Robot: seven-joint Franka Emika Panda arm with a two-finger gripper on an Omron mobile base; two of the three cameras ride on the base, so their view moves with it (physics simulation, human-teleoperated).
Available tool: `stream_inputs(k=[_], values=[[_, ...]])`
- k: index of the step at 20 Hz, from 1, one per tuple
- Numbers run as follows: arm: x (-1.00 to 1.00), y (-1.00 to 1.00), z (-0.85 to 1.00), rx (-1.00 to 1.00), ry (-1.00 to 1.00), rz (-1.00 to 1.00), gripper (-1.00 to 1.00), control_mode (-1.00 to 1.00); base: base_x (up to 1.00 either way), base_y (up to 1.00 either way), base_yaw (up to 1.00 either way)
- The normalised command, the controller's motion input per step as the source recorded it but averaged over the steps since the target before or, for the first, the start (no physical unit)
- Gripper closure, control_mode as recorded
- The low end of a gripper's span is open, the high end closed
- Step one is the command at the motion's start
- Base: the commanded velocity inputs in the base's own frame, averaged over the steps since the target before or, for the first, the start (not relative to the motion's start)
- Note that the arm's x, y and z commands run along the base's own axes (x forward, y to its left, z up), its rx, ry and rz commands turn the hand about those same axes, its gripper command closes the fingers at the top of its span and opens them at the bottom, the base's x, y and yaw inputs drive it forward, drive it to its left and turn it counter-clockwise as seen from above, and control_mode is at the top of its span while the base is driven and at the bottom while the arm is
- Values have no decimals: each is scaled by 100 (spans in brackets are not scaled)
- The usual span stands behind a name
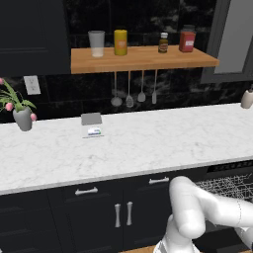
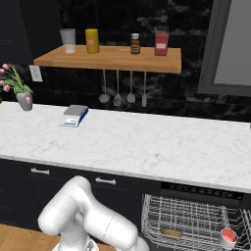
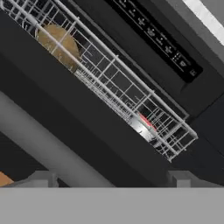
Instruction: Pick up the cup and bowl from the counter, place them in the dishwasher, and close the dishwasher door.
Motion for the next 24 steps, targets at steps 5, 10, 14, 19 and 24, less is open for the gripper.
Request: stream_inputs(k=[5, 10, 14, 19, 24], values=[[0, -36, -100, -15, -2, 0, -100, -100, 0, 0, 0], [1, -12, -66, -18, -24, 0, -100, -100, 0, 0, 0], [21, 1, -7, -6, -45, 1, -100, -100, 0, 0, 0], [66, 3, 11, 1, -37, 12, -100, -100, 0, 0, 0], [76, -6, 24, 1, -28, 36, -100, -100, 0, 0, 0]])
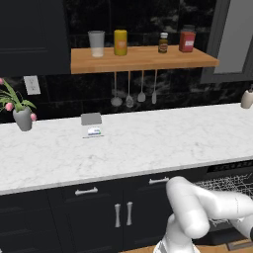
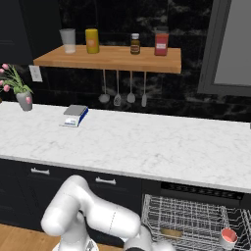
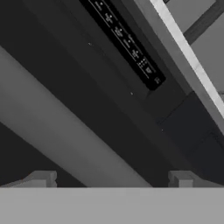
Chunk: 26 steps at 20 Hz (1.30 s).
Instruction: Pick up the cup and bowl from the counter, place them in the dishwasher, and close the dishwasher door.
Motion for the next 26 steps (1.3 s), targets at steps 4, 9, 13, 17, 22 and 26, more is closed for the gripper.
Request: stream_inputs(k=[4, 9, 13, 17, 22, 26], values=[[79, -9, 22, 0, -20, 41, -100, -100, 0, 0, 0], [78, -12, 15, 1, -13, 42, -100, -100, 0, 0, 0], [72, -8, 5, 0, -10, 40, -100, -100, 0, 0, 0], [71, -4, 4, 0, -8, 35, -100, -100, 0, 0, 0], [52, 0, 8, 0, -9, 30, -100, -100, 0, 0, 0], [65, 0, 6, 0, -7, 19, -100, -100, 0, 0, 0]])
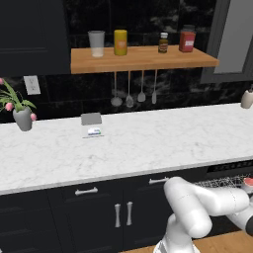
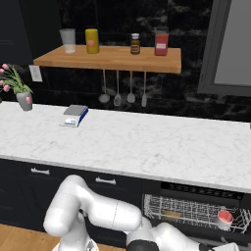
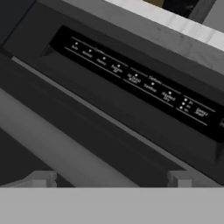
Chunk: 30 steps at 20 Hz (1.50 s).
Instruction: Pick up the cup and bowl from the counter, place them in the dishwasher, and close the dishwasher door.
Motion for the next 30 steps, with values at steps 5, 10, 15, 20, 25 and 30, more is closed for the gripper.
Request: stream_inputs(k=[5, 10, 15, 20, 25, 30], values=[[62, 2, 4, 0, -8, 14, -100, -100, 0, 0, 0], [63, 2, 1, 0, -10, 13, -100, -100, 0, 0, 0], [81, 1, 0, 0, -12, 14, -100, -100, 0, 0, 0], [85, 1, 0, 0, -14, 18, -100, -100, 0, 0, 0], [74, 0, 0, 0, -13, 21, -100, -100, 0, 0, 0], [54, 0, 0, 0, -8, 20, -100, -100, 0, 0, 0]])
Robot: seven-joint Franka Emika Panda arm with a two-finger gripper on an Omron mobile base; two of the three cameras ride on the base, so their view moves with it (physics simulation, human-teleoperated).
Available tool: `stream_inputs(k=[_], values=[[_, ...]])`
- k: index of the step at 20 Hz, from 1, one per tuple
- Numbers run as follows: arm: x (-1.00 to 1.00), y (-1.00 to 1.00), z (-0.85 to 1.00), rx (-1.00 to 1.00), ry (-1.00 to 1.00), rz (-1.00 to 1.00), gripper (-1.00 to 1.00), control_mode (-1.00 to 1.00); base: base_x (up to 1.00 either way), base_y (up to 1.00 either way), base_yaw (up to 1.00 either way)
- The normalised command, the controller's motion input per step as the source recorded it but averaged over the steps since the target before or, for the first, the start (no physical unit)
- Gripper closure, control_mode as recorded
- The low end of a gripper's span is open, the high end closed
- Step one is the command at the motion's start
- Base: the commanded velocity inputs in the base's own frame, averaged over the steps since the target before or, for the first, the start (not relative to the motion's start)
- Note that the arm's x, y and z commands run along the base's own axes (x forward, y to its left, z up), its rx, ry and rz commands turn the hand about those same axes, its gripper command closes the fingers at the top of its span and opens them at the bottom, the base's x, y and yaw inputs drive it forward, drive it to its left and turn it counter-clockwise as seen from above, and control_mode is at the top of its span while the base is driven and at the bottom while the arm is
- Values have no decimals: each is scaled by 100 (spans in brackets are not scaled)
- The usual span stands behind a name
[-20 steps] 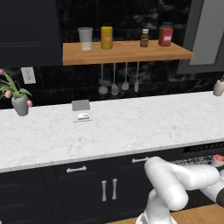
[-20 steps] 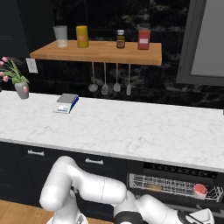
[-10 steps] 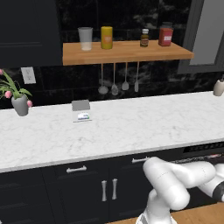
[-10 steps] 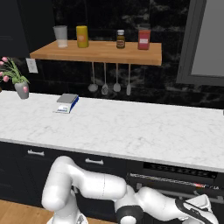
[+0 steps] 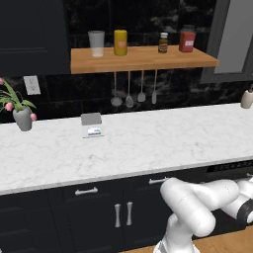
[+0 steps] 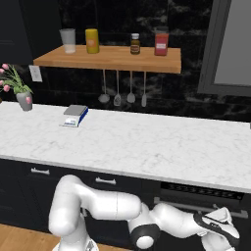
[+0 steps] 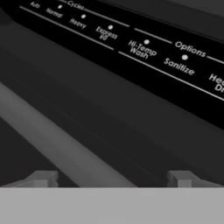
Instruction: Pick up the cup and bowl from the counter, place them in the dishwasher, and close the dishwasher door.
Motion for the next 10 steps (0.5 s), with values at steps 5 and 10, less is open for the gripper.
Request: stream_inputs(k=[5, 10], values=[[43, 0, 0, 0, -6, 16, -100, -100, 0, 0, 0], [58, 0, -7, 11, -25, 11, -100, -100, 0, 0, 0]])
